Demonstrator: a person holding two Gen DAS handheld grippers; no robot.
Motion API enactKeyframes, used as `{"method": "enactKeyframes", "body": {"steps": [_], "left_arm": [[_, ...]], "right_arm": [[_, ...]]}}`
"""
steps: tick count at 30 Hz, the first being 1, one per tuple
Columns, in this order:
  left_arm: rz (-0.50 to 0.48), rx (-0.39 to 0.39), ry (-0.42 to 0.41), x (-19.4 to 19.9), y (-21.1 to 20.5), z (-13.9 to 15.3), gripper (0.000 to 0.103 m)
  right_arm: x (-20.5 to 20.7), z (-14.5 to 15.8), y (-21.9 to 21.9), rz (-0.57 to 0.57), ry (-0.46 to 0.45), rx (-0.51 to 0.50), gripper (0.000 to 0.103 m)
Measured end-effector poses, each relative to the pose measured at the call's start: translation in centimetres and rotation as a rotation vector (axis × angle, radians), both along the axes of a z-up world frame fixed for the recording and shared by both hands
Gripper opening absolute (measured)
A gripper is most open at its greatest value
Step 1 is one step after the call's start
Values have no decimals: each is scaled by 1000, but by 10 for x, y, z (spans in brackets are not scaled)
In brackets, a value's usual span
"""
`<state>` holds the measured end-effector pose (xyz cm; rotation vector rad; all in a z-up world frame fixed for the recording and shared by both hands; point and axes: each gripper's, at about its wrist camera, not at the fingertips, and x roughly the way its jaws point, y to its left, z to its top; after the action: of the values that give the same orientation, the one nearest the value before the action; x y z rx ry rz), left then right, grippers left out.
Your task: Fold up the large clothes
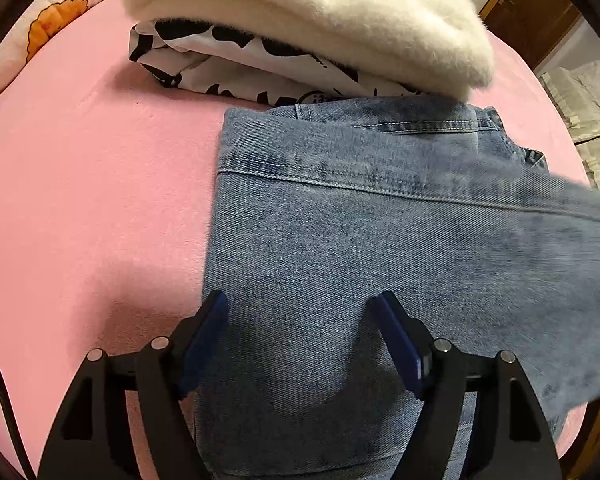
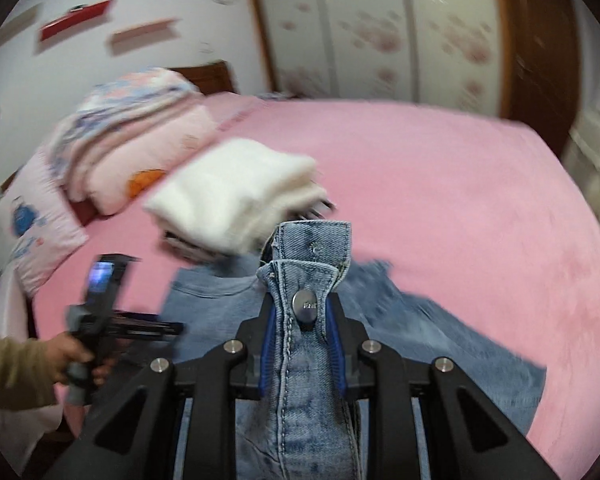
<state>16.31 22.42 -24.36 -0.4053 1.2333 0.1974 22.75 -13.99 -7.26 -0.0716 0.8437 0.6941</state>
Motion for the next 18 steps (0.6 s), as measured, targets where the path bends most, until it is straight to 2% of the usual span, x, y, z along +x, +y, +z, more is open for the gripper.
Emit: {"method": "enactKeyframes", "body": {"steps": [3,5,7,9,11,13,15,18], "left_arm": [[-5,14,-1,1,0,-2,75],[-18,35,1,3,1,-4,75],[-31,53,7,6,-5,-6,75],[-40,61,16,6,-5,-2,75],[-30,69,29,5,-6,5,75],[-17,68,0,6,-13,20,75],[-10,59,-50,4,-24,38,75],[-7,4,-96,1,-51,50,75]], "right_arm": [[32,-60,-20,-102,135,-70,25],[48,-105,-28,-143,253,-140,32],[53,-130,-33,-182,289,-196,33],[54,-134,-44,-258,294,-216,33],[51,-123,-57,-315,296,-149,33],[41,-107,-63,-342,264,-111,34],[25,-96,-53,-304,242,-101,34],[-4,-91,-18,-180,248,-98,33]]}}
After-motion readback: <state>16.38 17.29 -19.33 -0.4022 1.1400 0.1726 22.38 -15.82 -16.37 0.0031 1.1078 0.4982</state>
